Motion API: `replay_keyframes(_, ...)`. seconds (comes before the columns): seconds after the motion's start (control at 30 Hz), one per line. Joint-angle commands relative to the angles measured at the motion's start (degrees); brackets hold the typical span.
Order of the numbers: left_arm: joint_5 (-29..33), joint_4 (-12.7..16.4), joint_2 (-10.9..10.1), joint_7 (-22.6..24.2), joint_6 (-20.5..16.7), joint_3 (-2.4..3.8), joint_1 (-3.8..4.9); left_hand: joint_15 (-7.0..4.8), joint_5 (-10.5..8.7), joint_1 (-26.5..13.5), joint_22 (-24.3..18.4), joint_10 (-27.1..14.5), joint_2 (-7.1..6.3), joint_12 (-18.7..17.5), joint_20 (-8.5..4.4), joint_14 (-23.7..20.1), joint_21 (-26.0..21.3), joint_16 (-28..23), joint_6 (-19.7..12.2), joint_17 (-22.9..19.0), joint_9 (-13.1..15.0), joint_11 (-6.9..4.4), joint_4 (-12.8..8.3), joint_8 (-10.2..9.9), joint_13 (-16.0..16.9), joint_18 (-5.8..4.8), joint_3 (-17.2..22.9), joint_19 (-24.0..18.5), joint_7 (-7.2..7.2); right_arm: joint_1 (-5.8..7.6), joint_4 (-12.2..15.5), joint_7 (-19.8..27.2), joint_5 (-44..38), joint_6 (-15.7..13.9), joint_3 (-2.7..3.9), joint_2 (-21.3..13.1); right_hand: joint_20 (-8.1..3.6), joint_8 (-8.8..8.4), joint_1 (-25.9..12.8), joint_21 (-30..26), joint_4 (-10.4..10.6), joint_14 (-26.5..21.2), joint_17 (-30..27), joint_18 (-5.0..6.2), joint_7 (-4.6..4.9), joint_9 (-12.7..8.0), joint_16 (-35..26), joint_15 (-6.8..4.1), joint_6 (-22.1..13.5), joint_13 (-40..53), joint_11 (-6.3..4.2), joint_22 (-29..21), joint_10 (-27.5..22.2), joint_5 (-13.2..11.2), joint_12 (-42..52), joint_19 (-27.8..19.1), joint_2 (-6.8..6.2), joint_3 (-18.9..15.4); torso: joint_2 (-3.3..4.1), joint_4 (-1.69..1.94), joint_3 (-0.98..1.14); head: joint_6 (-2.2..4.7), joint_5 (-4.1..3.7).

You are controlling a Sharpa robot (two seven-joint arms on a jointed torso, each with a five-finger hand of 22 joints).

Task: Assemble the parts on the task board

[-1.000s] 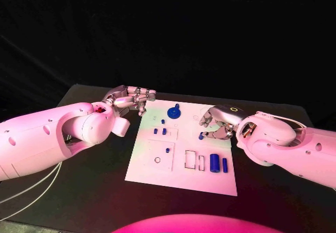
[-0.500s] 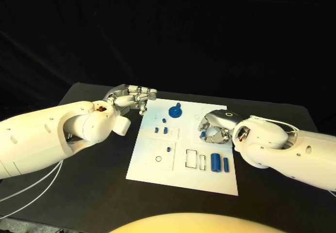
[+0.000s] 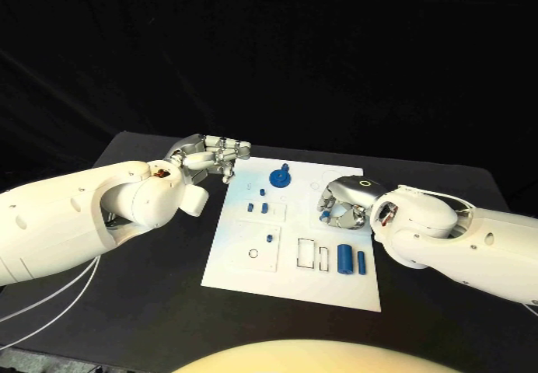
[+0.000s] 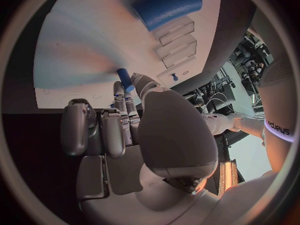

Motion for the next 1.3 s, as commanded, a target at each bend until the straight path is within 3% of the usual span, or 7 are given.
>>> replay_keyframes(0.03,0.2,0.1,0.1,0.1,0.8,0.03,0.05,0.03,0.08,0.2,-0.1,-0.3,0.34,0.2,-0.02,-0.4,-0.3,-0.2,-0.1,-0.1,-0.1,0.04,-0.2,-0.2,0.1,0.39,0.0,-0.1,0.00,-0.12,-0.2,-0.6,-1.1,0.1,-0.07,0.1,-0.07,0.44,0.1,0.4,0.0,3.0,0.2,0.03,0.01,0.1,0.4,-0.52,0.7,0.0,-0.02,7.6,0.6,-0.7,0.2,0.5,0.72,0.7,-0.03,0.06,-0.01,-0.09,-0.05)
replay_keyframes(0.23,0.2,0.0,0.0,0.0,0.8,0.03,0.05,0.03,0.08,0.2,-0.1,-0.3,0.34,0.2,-0.02,-0.4,-0.3,-0.2,-0.1,-0.1,-0.1,0.04,-0.2,-0.2,0.1,0.39,0.0,-0.1,0.00,-0.12,-0.5,-0.9,-1.7,-0.2,-0.06,0.3,-0.30,0.72,1.0,1.0,-0.5,3.1,0.4,-0.09,-0.26,0.4,0.6,-0.78,1.7,-0.1,-0.35,8.0,1.6,-2.9,0.3,0.8,1.48,2.3,-0.03,0.04,0.00,-0.19,-0.03)
replay_keyframes(0.7,0.2,0.0,0.1,-0.2,0.8,0.03,0.05,0.03,0.09,0.2,-0.1,-0.4,0.39,0.2,-0.02,-0.4,-0.3,-0.2,-0.2,-0.1,-0.1,0.05,-0.2,-0.2,0.1,0.39,0.0,-0.1,0.01,-0.12,-0.5,-1.2,-2.4,0.2,-0.06,0.4,-0.51,0.85,2.2,1.5,-1.8,3.1,0.5,-0.21,-0.32,0.6,0.7,-0.98,2.5,-0.1,-0.55,8.4,2.4,-3.3,0.2,1.1,1.05,3.7,-0.07,-0.01,-0.02,-0.41,-0.12)
replay_keyframes(1.07,0.2,-0.2,0.2,-0.2,0.5,0.03,0.04,0.02,0.12,0.5,-0.2,-0.5,0.66,0.3,-0.02,-0.4,-0.4,-0.2,-0.2,-0.1,-0.1,0.03,-0.4,-0.2,0.1,0.41,0.1,-0.1,0.01,-0.01,1.3,-0.8,-1.8,-3.4,0.01,-0.3,-0.90,1.53,3.4,3.7,-3.9,3.2,1.0,-0.66,-0.53,1.2,1.1,-1.40,4.3,0.3,-1.05,9.5,4.7,-3.3,0.5,2.1,1.34,5.7,-0.10,0.03,0.01,-0.38,-0.05)
replay_keyframes(1.3,0.2,-0.4,0.4,-0.2,0.5,0.03,0.03,0.01,0.13,0.7,-0.2,-0.5,0.75,0.3,-0.03,-0.4,-0.4,-0.2,-0.2,-0.1,-0.1,0.03,-0.5,-0.1,0.1,0.40,0.1,-0.1,0.01,1.03,3.5,-0.9,-1.6,-4.9,0.22,-1.1,-0.94,1.54,3.4,3.9,-4.1,3.2,0.9,-0.71,-0.54,1.2,1.1,-1.43,4.4,0.4,-1.09,9.6,4.8,-3.3,0.5,2.2,1.30,5.8,-0.13,0.01,-0.02,-0.24,-0.12)
